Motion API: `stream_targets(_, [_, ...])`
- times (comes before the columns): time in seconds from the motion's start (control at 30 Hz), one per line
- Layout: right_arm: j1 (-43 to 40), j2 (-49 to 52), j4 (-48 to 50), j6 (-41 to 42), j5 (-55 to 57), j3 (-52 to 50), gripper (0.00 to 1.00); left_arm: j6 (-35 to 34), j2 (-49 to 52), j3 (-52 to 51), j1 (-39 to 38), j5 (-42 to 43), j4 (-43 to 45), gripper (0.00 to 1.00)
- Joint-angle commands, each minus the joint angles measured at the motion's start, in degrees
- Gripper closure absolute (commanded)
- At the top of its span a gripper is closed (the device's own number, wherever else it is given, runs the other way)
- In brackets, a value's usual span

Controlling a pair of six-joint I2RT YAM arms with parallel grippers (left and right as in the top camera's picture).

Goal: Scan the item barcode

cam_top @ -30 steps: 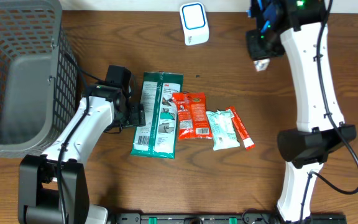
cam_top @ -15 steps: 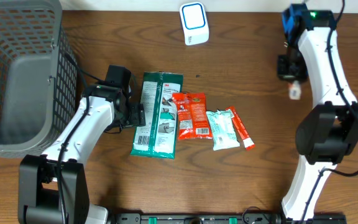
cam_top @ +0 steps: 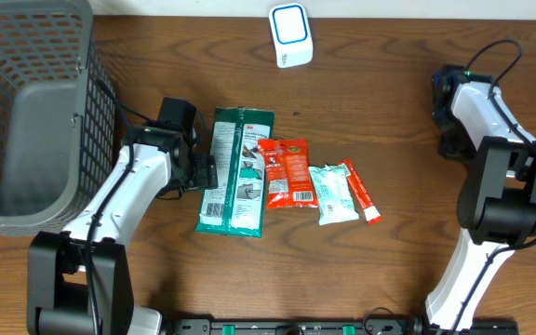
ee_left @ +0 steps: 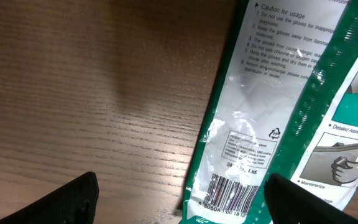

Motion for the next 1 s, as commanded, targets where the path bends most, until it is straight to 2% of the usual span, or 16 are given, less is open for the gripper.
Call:
stream_targets(0.0, [-1.7,0.2,2.5,1.3,5.9,-2.3,0.99,-0.1,-0.1,0.2,0.0,-0.5,-0.2,0.14])
stream_targets(0.2, [-3.6,0.2,7.3,1.2,2.6,-4.5,0.99,-0.2,-0.1,0.2,0.0,-0.5,-0.2,0.14])
stream_targets(0.3, [-4.5,0.2,9.5,1.2,-1.0,-5.4,0.93,-0.2,-0.1,0.2,0.0,-0.5,-0.2,0.14])
stream_targets(0.33, [-4.8,0.2,10.1,1.2,-2.7,-5.5,0.87,-0.2,-0.1,0.2,0.0,-0.5,-0.2,0.14])
stream_targets(0.4, [-5.3,0.2,11.2,-0.2,-5.6,-5.5,0.50,-0.1,-0.1,0.2,0.0,-0.5,-0.2,0.14])
stream_targets(0.43, [-5.5,0.1,11.9,-2.3,-6.4,-5.4,0.37,-0.2,-0.1,0.2,0.0,-0.5,-0.2,0.14])
stream_targets(0.5, [-5.6,0.0,11.9,-5.1,-6.4,-4.6,0.29,-0.1,-0.1,0.2,0.0,-0.5,-0.2,0.14])
stream_targets(0.6, [-5.3,-0.4,10.6,-9.4,-6.4,-2.6,0.28,-0.2,-0.1,0.2,0.0,-0.5,-0.2,0.14])
stream_targets(0.83, [-5.2,-4.8,8.8,-9.6,-17.8,0.2,0.26,-0.2,-0.1,0.2,0.0,-0.5,-0.2,0.14])
stream_targets(0.9, [-5.2,-6.4,8.2,-10.3,-20.8,0.2,0.28,-0.1,-0.1,0.2,0.0,-0.5,-0.2,0.14])
stream_targets(0.97, [-4.9,-8.8,6.8,-10.9,-23.6,0.3,0.37,-0.2,-0.1,0.2,0.0,-0.5,-0.2,0.14])
